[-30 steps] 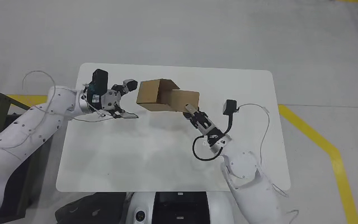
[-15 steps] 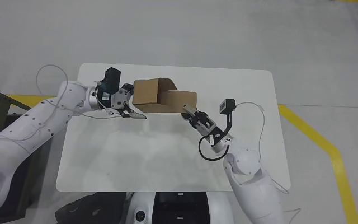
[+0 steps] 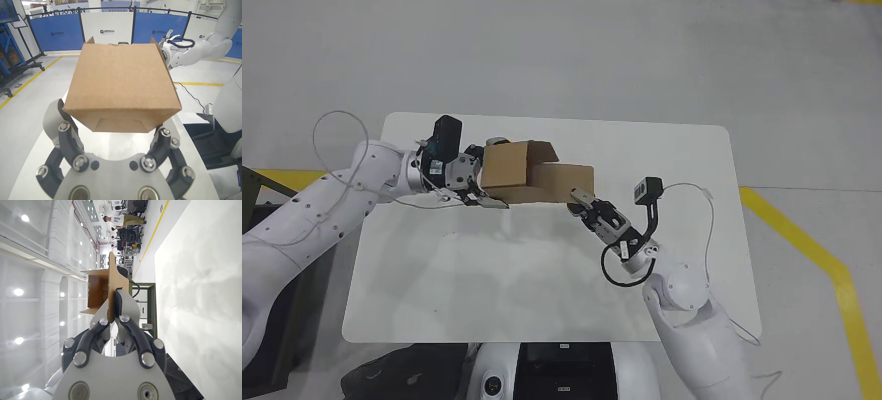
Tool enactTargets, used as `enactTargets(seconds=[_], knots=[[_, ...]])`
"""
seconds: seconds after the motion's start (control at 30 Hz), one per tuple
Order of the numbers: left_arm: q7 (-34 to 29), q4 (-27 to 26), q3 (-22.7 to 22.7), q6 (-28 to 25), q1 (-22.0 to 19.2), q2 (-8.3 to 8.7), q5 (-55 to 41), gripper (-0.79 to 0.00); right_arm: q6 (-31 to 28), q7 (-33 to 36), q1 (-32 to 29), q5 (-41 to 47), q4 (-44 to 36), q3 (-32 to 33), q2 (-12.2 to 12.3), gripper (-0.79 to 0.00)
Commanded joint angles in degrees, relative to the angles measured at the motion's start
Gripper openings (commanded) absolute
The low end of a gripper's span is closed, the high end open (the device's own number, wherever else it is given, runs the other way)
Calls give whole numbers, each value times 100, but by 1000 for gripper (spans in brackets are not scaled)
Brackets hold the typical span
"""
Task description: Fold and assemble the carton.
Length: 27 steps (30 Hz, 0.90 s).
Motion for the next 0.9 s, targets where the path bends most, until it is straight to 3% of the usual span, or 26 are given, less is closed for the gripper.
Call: enactTargets(seconds=[0.0, 0.1, 0.23, 0.5, 0.57, 0.77, 0.8, 0.87], knots=[[0, -3, 3, 0, -7, -5, -23, 0, 9, -6, 19, 7, 22, -12, 5, -785], [0, -17, -2, 0, -10, -8, -38, 0, 19, -30, 35, 37, 44, -26, 15, -785], [0, -45, 3, 0, -7, -13, -30, -123, 11, -49, 44, 65, 64, -34, 27, -785], [0, -35, 21, 0, -15, -20, -51, -132, -6, -117, 64, 50, 88, -58, 52, -785], [0, -39, 37, 0, -22, -19, -35, -151, -4, -127, 67, 38, 79, -72, 58, -717], [0, -52, 80, 0, -45, -25, -33, -172, 33, -171, 85, -7, 87, -110, 74, -372], [0, -48, 85, 0, -49, -25, -39, -172, 49, -175, 89, -16, 89, -117, 78, -212], [0, -34, 97, 0, -56, -24, -36, -175, 59, -186, 92, -22, 90, -118, 85, -28]])
